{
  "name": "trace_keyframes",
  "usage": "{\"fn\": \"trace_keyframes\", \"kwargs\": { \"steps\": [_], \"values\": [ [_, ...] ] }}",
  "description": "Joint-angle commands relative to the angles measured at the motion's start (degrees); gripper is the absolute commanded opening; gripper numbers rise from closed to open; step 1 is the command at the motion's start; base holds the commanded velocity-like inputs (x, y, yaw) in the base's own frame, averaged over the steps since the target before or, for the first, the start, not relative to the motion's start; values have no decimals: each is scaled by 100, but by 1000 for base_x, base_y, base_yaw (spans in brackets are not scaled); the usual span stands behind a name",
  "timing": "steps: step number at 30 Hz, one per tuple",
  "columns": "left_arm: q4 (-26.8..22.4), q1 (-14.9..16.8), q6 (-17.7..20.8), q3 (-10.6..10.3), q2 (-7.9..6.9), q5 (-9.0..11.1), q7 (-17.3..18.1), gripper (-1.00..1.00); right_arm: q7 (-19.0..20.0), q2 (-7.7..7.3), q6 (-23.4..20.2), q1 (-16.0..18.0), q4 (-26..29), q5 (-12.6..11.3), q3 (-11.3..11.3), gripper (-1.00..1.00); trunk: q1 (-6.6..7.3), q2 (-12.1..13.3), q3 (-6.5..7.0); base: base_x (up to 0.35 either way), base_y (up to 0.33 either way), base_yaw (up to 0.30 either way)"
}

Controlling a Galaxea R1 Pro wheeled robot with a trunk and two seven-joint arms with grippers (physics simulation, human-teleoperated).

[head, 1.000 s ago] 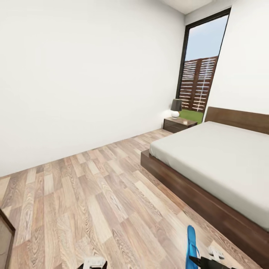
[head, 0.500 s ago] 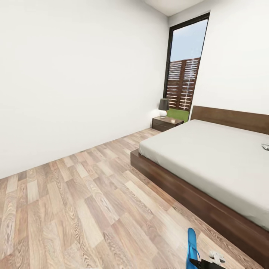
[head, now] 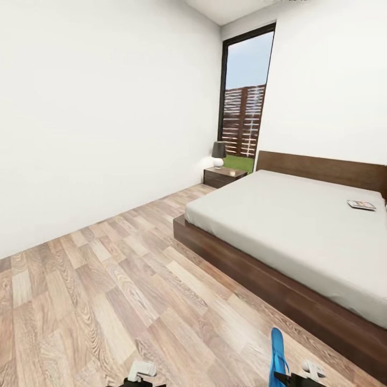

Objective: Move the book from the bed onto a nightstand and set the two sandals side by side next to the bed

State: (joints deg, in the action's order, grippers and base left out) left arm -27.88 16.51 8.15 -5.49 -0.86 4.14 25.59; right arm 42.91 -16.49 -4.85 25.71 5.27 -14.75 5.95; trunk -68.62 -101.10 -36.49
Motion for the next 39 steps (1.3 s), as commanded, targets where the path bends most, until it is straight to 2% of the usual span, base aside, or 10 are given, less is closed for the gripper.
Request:
{"fn": "trace_keyframes", "kwargs": {
  "steps": [1, 2, 4, 7, 15, 23, 39],
  "values": [
    [153, 7, -96, -30, -3, 42, -176, 100, 24, -1, -51, 4, 0, -9, 46, -100, 1, -3, -6, 0, 0, -210],
    [333, 12, -284, -33, 1, 39, -361, 100, 24, -2, -51, 4, 0, -9, 46, -100, 1, -3, -6, 0, 0, -211],
    [793, 17, -923, -50, 45, 30, -809, 100, 24, -6, -48, 4, 0, -10, 46, -100, 1, -3, -6, 0, 0, -214],
    [952, 19, -1224, -62, 144, 21, -1055, 100, 19, -10, -46, 4, 0, -15, 46, -100, 1, -3, -6, 0, 0, -216],
    [1018, 19, -1854, -58, 201, 81, -1126, 100, 23, -4, -47, 4, 0, -19, 46, -100, 1, -3, -6, 0, 0, -216],
    [1022, 2, -1964, -58, 313, 87, -1126, 100, 24, -3, -43, 4, 0, -19, 46, -100, 1, -3, -6, 0, 0, -226],
    [1022, -16, -1975, -58, 332, 79, -1126, 100, 15, -3, -42, 4, 0, -19, 46, -100, 1, -3, -6, 0, 0, -239]
  ]
}}
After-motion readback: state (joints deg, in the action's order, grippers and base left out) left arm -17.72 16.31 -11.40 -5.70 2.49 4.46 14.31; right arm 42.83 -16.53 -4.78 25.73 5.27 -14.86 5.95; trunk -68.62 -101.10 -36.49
